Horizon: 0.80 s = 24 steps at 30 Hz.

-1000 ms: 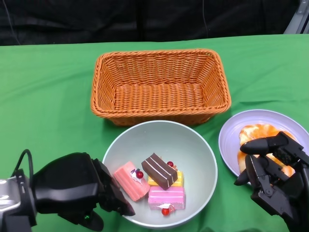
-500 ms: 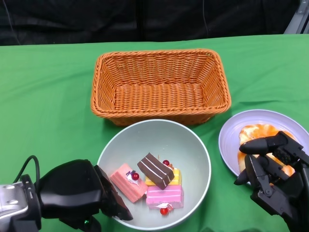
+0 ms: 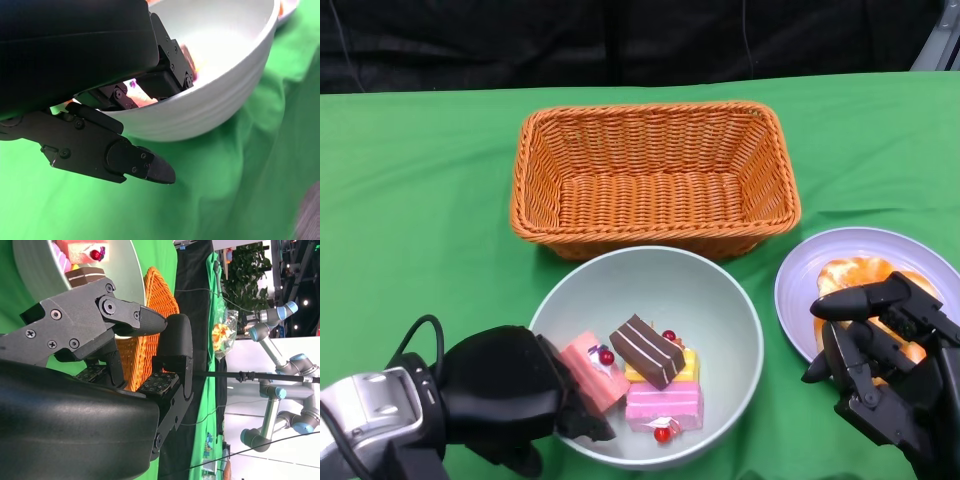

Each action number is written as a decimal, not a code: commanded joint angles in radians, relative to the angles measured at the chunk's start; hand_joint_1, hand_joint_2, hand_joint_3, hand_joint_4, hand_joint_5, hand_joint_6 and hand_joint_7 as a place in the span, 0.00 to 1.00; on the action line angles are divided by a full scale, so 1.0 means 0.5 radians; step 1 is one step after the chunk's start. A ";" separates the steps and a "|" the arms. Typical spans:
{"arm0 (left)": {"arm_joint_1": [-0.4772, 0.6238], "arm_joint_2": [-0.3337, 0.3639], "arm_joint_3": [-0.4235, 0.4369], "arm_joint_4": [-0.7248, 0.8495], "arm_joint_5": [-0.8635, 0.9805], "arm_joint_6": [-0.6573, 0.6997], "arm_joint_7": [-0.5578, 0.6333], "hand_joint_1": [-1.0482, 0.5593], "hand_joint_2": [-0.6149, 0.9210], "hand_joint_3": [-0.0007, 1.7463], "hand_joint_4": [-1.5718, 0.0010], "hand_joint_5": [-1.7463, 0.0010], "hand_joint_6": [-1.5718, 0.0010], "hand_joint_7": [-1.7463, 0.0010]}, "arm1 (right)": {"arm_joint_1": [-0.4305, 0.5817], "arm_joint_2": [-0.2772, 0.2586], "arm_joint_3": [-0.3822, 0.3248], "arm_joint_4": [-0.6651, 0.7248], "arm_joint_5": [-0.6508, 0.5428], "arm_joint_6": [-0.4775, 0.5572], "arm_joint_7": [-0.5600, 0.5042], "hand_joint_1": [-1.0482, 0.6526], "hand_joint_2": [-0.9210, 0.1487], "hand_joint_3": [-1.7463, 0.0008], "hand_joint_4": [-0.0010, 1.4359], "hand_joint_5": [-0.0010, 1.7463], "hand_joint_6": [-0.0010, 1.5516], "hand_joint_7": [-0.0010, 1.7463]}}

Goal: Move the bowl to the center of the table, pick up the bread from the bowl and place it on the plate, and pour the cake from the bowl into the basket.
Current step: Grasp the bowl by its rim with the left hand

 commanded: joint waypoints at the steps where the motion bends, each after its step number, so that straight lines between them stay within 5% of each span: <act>1: -0.039 -0.018 -0.042 0.111 -0.015 -0.075 0.160 0.45 0.99 0.00 0.39 0.97 0.38 0.96 | -0.011 -0.003 -0.006 0.003 -0.009 -0.037 -0.009 0.52 0.18 0.58 0.47 0.88 0.46 0.67; 4: -0.090 -0.065 -0.088 0.289 0.040 -0.219 0.463 0.48 0.96 0.00 0.24 0.90 0.26 0.93 | -0.005 -0.003 -0.008 0.008 -0.010 -0.046 -0.007 0.53 0.18 0.57 0.47 0.88 0.46 0.67; 5: -0.103 -0.079 -0.096 0.349 0.042 -0.270 0.555 0.49 0.96 0.00 0.30 0.68 0.27 0.85 | -0.004 -0.003 -0.010 0.011 -0.005 -0.049 -0.004 0.53 0.18 0.56 0.47 0.88 0.45 0.67; 6: -0.114 -0.091 -0.097 0.402 0.028 -0.318 0.624 0.51 0.98 0.00 0.44 0.32 0.42 0.52 | -0.004 -0.004 -0.012 0.014 -0.002 -0.053 0.000 0.54 0.18 0.56 0.47 0.88 0.45 0.67; 8: -0.138 -0.111 -0.096 0.502 -0.015 -0.412 0.724 0.54 1.00 0.03 0.53 0.07 0.61 0.12 | -0.003 -0.008 -0.013 0.018 -0.011 -0.060 -0.001 0.54 0.19 0.56 0.47 0.88 0.45 0.67; 9: -0.153 -0.119 -0.092 0.556 -0.051 -0.464 0.750 0.55 1.00 0.04 0.53 0.03 0.64 0.06 | -0.003 -0.009 -0.012 0.019 -0.016 -0.060 -0.002 0.54 0.19 0.56 0.47 0.88 0.46 0.67; 19: -0.242 -0.058 -0.081 0.838 -0.591 -0.802 0.486 0.52 1.00 0.13 0.54 0.00 0.69 0.00 | 0.001 0.004 -0.002 0.035 -0.024 -0.065 -0.010 0.53 0.19 0.57 0.48 0.87 0.46 0.67; 23: -0.253 0.002 -0.154 0.856 -1.052 -0.869 0.182 0.51 0.98 0.20 0.52 0.00 0.57 0.21 | -0.003 0.007 -0.003 0.047 -0.016 -0.072 -0.010 0.53 0.18 0.57 0.49 0.87 0.46 0.67; 24: -0.253 0.024 -0.193 0.844 -1.209 -0.865 0.082 0.52 0.94 0.28 0.52 0.00 0.54 0.25 | -0.005 0.008 -0.003 0.051 -0.015 -0.074 -0.010 0.53 0.18 0.57 0.49 0.87 0.47 0.67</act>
